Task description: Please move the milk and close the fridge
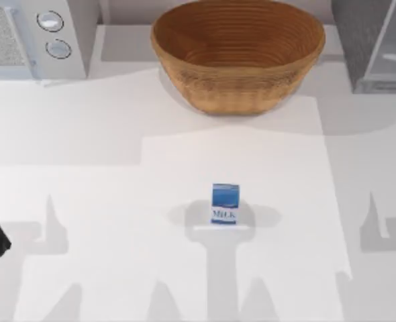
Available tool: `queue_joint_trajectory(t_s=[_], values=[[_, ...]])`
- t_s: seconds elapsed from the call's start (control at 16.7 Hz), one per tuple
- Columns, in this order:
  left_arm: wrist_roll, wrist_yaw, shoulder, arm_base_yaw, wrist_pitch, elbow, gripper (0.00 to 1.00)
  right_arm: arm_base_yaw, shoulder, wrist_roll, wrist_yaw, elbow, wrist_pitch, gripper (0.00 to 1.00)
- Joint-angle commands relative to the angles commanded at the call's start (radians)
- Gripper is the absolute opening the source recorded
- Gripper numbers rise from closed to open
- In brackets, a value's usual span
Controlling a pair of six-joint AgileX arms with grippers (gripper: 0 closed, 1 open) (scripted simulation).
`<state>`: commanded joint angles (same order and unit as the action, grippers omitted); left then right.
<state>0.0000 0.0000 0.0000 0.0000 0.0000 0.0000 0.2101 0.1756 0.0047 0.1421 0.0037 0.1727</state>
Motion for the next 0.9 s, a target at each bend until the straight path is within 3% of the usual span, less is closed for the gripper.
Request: queue_joint_trajectory(t_s=[0.54, 0.72, 0.9], values=[[0.0, 0.0, 0.0, 0.0, 0.0, 0.0, 1.0, 0.494, 0.419, 0.008, 0.649, 0.015, 0.39, 1.0], [0.0, 0.0, 0.0, 0.0, 0.0, 0.0, 1.0, 0.643, 0.538, 0.011, 0.753, 0.018, 0.504, 1.0], [0.0, 0.0, 0.0, 0.0, 0.0, 0.0, 1.0, 0.711, 0.591, 0.013, 0.786, 0.02, 0.555, 1.0]])
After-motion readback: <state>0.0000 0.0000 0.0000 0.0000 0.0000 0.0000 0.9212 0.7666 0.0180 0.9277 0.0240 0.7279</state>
